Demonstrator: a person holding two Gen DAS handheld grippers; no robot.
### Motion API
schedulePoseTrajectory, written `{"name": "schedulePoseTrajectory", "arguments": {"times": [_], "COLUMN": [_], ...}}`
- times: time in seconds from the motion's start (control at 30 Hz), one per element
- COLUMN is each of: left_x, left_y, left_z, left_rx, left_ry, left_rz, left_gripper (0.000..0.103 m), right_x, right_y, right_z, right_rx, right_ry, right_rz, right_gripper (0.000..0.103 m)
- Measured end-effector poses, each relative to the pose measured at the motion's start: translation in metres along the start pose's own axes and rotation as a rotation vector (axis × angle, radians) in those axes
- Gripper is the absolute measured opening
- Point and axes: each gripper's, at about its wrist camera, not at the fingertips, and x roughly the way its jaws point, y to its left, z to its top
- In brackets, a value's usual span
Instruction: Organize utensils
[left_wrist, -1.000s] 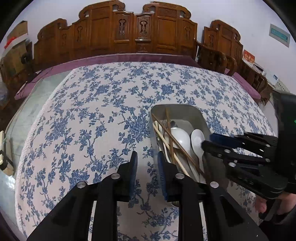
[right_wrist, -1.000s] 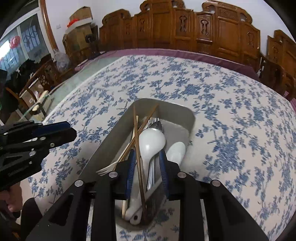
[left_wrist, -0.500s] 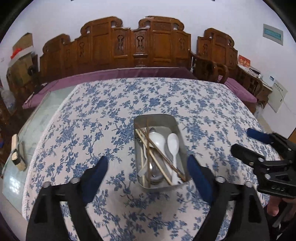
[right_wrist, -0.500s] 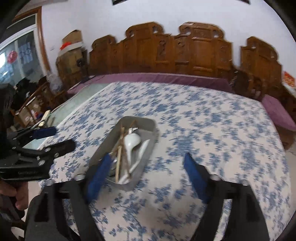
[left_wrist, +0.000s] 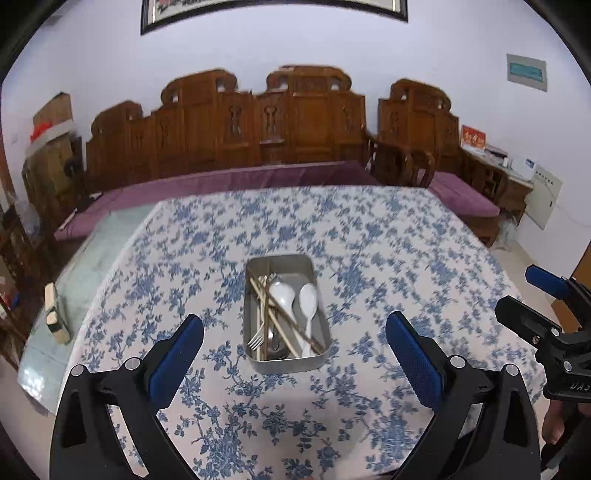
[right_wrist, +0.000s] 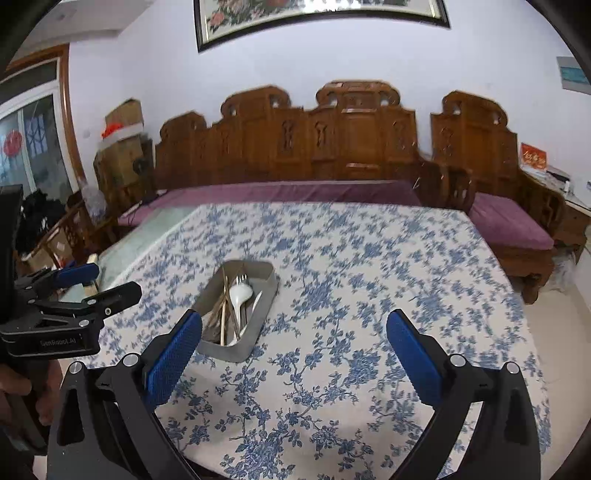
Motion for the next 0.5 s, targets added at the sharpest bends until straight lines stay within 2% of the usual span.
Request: {"name": "schedulePoseTrajectory", "arguments": {"times": [0.23, 0.5], "left_x": [-0.058, -0.106], "left_y": [-0.012, -0.017], "left_z": [0.010, 0.017], "left_rx": [-0.020, -0.023], "left_ry": [-0.090, -0.175], "left_rz": [-0.013, -0.007], "left_gripper": [0.095, 0.095], "right_x": [-0.067, -0.115], "right_y": [0.006, 0.013], "right_z": [0.019, 0.026], "right_rx": [-0.008, -0.016], "right_ry": [-0.131, -0.219], "right_rz": [-0.031, -0.042], "right_gripper": [0.100, 0.100]}}
